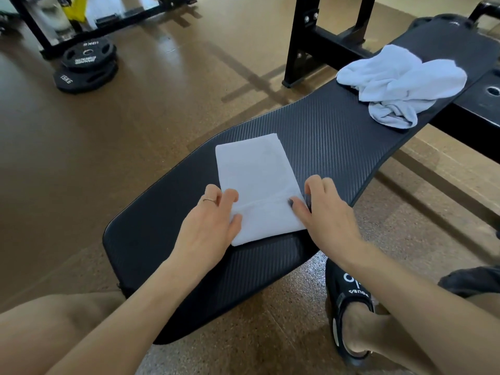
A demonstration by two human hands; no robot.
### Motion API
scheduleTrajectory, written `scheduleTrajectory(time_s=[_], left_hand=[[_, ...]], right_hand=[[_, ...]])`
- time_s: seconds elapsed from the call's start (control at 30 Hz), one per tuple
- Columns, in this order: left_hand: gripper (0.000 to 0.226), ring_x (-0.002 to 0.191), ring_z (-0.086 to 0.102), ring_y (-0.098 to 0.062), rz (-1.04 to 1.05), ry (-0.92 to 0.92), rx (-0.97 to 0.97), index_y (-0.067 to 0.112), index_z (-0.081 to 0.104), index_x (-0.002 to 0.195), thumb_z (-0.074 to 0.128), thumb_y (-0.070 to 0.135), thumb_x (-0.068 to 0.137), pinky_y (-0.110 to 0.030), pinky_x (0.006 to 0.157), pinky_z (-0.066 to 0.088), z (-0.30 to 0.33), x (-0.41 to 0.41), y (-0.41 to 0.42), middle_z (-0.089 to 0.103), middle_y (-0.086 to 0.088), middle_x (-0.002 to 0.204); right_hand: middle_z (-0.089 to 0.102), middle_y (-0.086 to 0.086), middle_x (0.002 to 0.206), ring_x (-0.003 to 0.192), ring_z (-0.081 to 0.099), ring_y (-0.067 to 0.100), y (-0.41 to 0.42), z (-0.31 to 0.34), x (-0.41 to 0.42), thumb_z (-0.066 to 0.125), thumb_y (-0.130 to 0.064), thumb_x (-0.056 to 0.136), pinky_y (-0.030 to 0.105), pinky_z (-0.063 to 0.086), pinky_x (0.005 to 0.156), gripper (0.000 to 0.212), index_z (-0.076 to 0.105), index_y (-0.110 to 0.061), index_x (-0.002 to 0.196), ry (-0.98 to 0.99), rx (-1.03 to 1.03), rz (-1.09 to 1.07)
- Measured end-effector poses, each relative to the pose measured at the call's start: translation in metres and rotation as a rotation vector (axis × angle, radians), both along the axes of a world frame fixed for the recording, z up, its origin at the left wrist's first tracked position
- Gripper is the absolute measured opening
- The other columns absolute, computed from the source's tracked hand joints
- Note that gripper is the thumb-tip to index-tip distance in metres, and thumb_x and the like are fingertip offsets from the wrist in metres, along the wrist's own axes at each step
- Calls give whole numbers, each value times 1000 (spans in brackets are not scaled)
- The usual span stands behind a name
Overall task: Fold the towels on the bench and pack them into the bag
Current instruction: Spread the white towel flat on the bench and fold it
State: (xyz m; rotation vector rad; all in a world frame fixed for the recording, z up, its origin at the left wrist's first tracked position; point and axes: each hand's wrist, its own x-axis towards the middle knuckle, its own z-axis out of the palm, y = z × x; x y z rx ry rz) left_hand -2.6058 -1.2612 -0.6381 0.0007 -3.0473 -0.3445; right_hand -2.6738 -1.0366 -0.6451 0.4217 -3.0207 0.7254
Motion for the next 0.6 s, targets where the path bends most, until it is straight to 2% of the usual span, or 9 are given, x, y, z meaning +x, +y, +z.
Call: scheduleTrajectory(time_s=[0.03, 0.1, 0.2, 0.3, 0.4, 0.47, 0.53, 0.6], left_hand=[[30, 68, 51, -22, -56, 57, -51, 18, 50, 113, 69, 15, 90, -36, 55, 52, -1, 0, 0, 45, -6, 103], [39, 83, 49, -27, -182, 118, -145, 19, 59, 108, 72, 1, 76, -36, 69, 48, -5, -1, 2, 51, -8, 107], [37, 92, 50, -27, -287, 129, -191, 20, 62, 105, 70, -1, 75, -35, 78, 46, -10, -1, 1, 55, -3, 109], [25, 90, 54, -26, -299, 166, -178, 18, 64, 104, 64, 3, 84, -36, 77, 46, -11, -3, -3, 59, -2, 106], [18, 93, 56, -26, -323, 170, -131, 18, 64, 107, 52, 15, 94, -36, 83, 44, -7, -2, -6, 61, 0, 109], [26, 102, 56, -22, -303, 91, -70, 20, 63, 112, 47, 35, 99, -34, 92, 42, 0, 2, -6, 60, 4, 114], [45, 110, 52, -17, -284, 3, -49, 22, 60, 118, 50, 59, 92, -32, 99, 40, 3, 5, -6, 57, 8, 120], [59, 112, 51, -17, -286, -37, -67, 22, 57, 120, 56, 67, 82, -32, 101, 40, 2, 5, -6, 55, 7, 123]], right_hand=[[39, 2, 91, 60, 46, 26, 0, 0, -1, 56, -34, 100, 36, 41, 53, 24, 43, -15, 98, 89, 55, 39], [42, 7, 92, 65, 45, 27, 0, 2, -3, 65, -22, 93, 36, 38, 58, 18, 52, -11, 99, 278, 146, 119], [56, 10, 105, 92, 54, 31, -4, 10, 1, 64, -18, 91, 41, 43, 81, 14, 63, -10, 102, 449, 137, 330], [59, 4, 114, 110, 55, 27, -4, 9, 12, 56, -27, 89, 39, 40, 103, 29, 64, -13, 113, 324, 146, 609], [56, 3, 125, 117, 53, 24, 4, 4, 10, 57, -29, 81, 38, 38, 110, 49, 60, -16, 128, 176, 213, 633], [56, 2, 128, 119, 53, 23, 8, 3, 6, 56, -25, 79, 38, 38, 110, 54, 59, -17, 132, 136, 221, 610], [57, 1, 129, 120, 53, 22, 9, 4, 3, 54, -22, 77, 38, 39, 110, 55, 59, -16, 132, 116, 207, 587], [59, 0, 128, 118, 54, 20, 8, 4, 2, 54, -22, 77, 38, 39, 109, 53, 61, -15, 129, 117, 178, 560]])
